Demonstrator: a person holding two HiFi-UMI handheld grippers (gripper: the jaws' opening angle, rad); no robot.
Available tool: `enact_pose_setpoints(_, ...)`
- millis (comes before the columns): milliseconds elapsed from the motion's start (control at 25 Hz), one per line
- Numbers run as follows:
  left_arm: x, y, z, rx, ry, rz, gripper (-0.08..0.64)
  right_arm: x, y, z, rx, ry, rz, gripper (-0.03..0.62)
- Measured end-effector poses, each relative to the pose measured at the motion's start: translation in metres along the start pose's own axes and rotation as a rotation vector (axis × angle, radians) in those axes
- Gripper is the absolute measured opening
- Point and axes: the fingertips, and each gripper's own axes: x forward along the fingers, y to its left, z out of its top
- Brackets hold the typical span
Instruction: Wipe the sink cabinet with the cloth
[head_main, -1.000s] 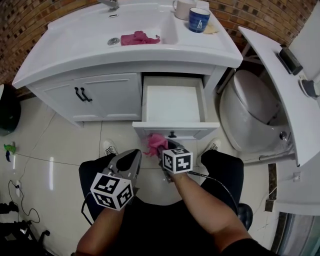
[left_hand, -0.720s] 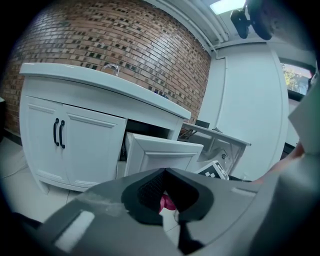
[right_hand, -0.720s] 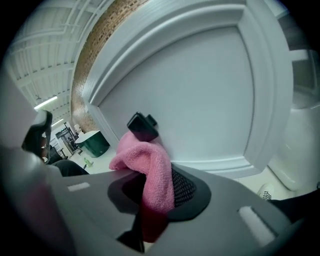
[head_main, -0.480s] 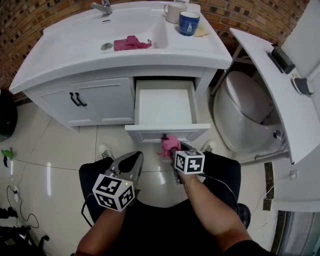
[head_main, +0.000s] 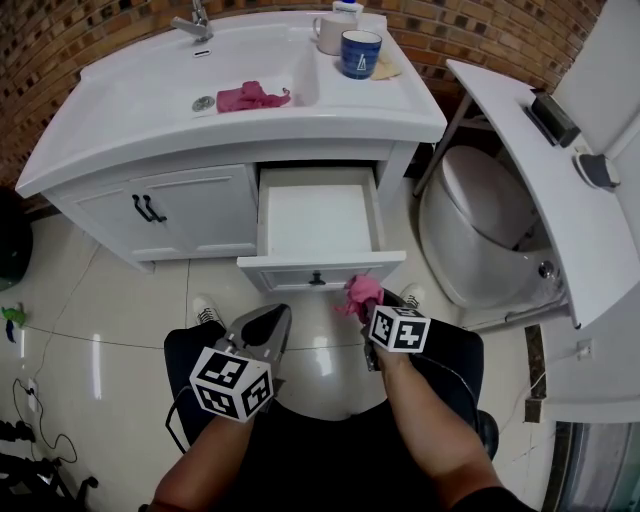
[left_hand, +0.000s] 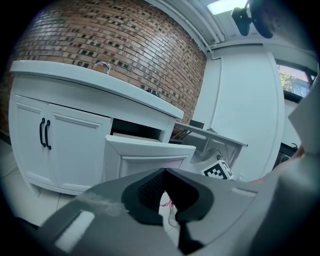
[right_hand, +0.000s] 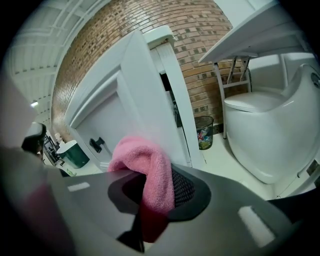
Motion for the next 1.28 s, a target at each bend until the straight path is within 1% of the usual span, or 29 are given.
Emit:
enact_pose_setpoints(440,0.011,-0.013,-0.001,0.005,0.008,-0.016,0.006,-0.019,-0.043,0.008,0.07,-0.055,-0.069,0.081)
enact_pose_setpoints(920,0.01,-0.013,0.002,0.001,-0.003,-0.013,0.006,-0.02,-0.041,0.006,0.081,-0.048,-0.067,0.081)
enact_pose_setpoints(1120,0.008,-0.011,0.007,-0.002,-0.011,-0.007,0.006,-0.03,-0.027,0.009,0.088,-0.037,-0.035,0.081)
enact_pose_setpoints(1200,0.005,-0.01,0.013,-0.001,-0.019,-0.008,0.006,-0.04,-0.012,0.013,0.091,-0.043,0.013,0.083)
enact_pose_setpoints(1280,0.001,-0.01,0.02,-0.004,-0.028,-0.01,0.006,-0.055,0.007,0.019,0.106,-0.056,0.079,0.083)
